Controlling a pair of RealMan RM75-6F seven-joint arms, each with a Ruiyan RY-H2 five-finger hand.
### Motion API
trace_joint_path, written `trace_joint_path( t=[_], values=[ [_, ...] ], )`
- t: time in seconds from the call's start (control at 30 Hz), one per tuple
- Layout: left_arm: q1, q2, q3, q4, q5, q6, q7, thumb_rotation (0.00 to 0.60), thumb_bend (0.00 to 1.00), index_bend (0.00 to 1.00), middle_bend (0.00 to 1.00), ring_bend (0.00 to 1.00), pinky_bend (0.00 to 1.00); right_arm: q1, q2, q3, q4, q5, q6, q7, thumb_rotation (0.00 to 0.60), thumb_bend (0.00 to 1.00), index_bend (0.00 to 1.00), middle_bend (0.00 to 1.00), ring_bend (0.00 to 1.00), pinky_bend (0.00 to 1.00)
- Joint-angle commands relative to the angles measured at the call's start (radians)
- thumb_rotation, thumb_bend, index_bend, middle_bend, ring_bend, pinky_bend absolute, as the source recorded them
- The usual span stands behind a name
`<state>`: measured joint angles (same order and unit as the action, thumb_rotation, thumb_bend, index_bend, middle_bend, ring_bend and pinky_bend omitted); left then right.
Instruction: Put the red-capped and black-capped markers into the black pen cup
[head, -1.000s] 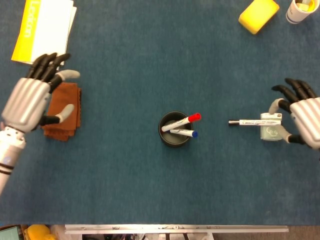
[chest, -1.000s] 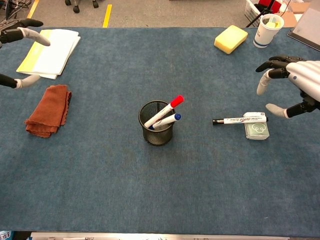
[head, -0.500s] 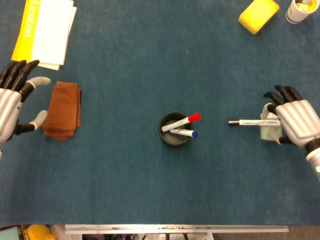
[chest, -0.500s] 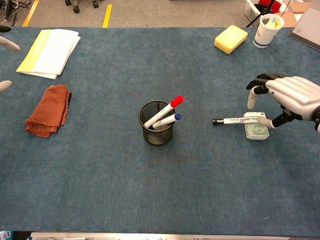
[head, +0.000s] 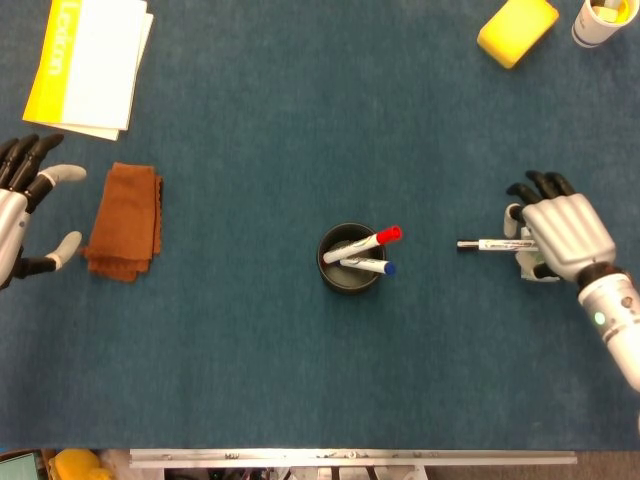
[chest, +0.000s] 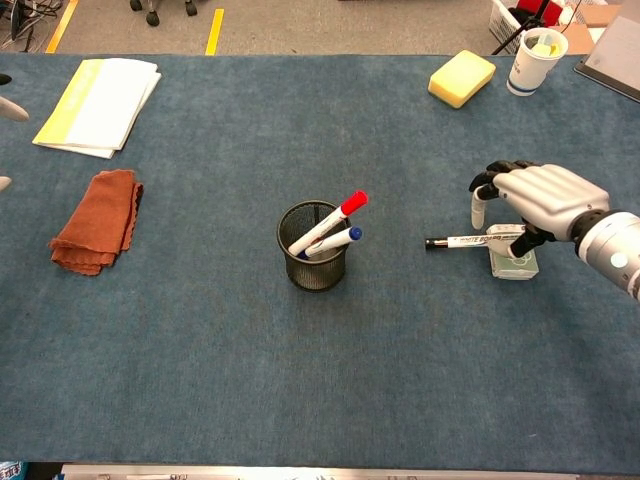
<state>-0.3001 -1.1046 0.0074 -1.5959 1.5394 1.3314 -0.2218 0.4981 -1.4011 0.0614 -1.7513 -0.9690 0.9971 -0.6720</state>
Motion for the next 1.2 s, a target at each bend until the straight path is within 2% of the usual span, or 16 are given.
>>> trace_joint_path(
  t=[0.03,0.47,1.2],
  values=[
    [0.001,0.000,0.000,0.001,0.003,-0.001,-0.003,0.600,0.28,0.26,0.08,0.00,0.00,0.023,-0.021,0.002,0.015,0.024,-0.006,-0.024,0.600,0.29,0.47,0.20,0.00,0.08],
    [0.008,0.008,0.000,0.011,0.018,0.000,-0.017,0.600,0.28,0.26,0.07,0.00,0.00,0.094,-0.078,-0.016,0.030,0.107,0.003,-0.099,0.600,0.29,0.47,0.20,0.00,0.08],
    [0.015,0.009,-0.002,0.021,0.029,0.001,-0.029,0.600,0.28,0.26,0.07,0.00,0.00,0.153,-0.120,-0.052,0.063,0.185,0.022,-0.129,0.600,0.29,0.49,0.20,0.00,0.08]
  ],
)
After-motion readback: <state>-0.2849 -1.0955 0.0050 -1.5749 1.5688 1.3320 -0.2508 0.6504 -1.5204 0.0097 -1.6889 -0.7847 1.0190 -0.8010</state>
